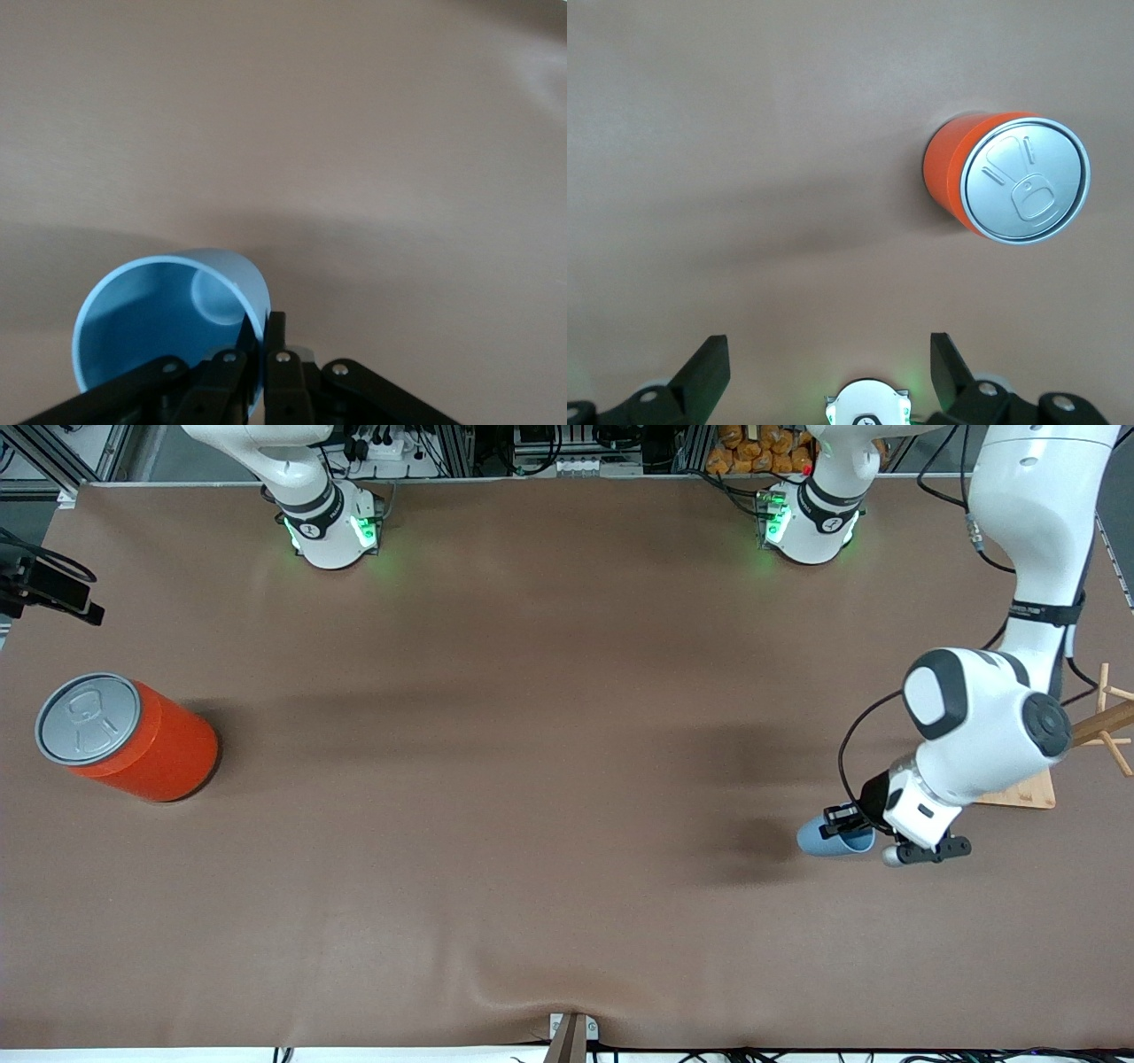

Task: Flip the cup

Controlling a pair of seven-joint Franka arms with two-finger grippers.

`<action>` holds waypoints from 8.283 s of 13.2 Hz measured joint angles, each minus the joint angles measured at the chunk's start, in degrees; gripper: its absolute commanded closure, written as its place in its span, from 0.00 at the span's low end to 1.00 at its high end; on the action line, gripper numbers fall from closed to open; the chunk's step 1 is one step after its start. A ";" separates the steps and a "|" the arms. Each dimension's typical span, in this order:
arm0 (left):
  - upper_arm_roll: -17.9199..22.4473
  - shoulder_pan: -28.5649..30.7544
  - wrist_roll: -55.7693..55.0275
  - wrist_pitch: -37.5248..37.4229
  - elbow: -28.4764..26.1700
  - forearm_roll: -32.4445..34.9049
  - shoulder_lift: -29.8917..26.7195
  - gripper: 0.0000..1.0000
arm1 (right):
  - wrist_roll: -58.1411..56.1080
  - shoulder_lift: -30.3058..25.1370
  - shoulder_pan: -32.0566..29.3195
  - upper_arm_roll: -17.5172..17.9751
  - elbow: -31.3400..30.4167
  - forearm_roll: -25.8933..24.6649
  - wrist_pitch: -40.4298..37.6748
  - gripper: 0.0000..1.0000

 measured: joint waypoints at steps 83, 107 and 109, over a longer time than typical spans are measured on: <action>-0.53 3.28 -6.13 -54.73 20.87 14.70 -26.24 0.00 | 1.73 0.00 0.15 -0.41 0.16 0.58 -0.26 0.00; -0.94 3.20 -6.13 -54.74 20.91 14.70 -26.24 0.00 | 1.73 0.04 0.38 0.06 0.16 0.69 -0.33 0.00; -0.94 3.20 -6.13 -54.74 20.93 14.70 -26.24 0.00 | 1.73 0.04 0.40 0.06 0.16 0.69 -0.33 0.00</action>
